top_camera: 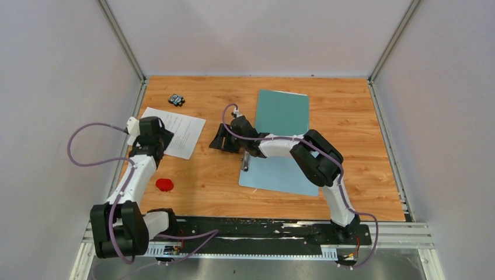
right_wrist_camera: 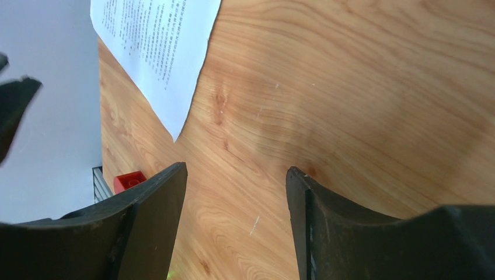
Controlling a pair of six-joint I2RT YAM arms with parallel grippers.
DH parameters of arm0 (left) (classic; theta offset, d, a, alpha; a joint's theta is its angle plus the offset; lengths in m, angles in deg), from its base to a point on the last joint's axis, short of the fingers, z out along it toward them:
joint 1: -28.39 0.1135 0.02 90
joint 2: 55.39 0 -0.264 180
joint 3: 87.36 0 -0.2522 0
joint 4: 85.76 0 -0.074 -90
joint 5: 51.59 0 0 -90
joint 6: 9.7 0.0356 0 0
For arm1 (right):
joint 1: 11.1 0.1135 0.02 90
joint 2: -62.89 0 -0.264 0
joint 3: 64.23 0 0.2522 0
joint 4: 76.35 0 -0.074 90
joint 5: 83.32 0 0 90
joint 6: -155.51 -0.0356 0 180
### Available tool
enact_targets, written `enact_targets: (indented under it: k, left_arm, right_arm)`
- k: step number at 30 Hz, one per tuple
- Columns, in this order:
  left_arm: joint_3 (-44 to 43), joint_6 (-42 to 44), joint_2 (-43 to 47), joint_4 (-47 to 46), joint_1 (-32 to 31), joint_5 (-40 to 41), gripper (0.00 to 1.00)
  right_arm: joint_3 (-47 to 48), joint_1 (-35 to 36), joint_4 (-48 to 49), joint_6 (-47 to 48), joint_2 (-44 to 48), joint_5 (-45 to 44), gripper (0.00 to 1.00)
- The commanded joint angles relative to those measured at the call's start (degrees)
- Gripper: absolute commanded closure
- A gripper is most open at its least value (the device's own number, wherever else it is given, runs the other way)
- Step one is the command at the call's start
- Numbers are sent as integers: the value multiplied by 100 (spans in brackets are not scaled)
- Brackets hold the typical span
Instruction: Put the files into the folder
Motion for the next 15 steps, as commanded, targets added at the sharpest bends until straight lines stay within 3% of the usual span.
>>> enact_targets:
  k: [1, 9, 15]
  left_arm:
    - [-748, 945, -781, 596, 417, 725, 53]
    - [-1731, 1580, -2302, 875, 955, 37, 51]
    - [-1720, 1777, -2863, 764, 976, -250, 49]
  right_arm:
    - [248, 57, 118, -196, -86, -138, 34]
    - [386, 52, -27, 41, -110, -199, 30]
    - [1146, -95, -420, 361, -541, -269, 24]
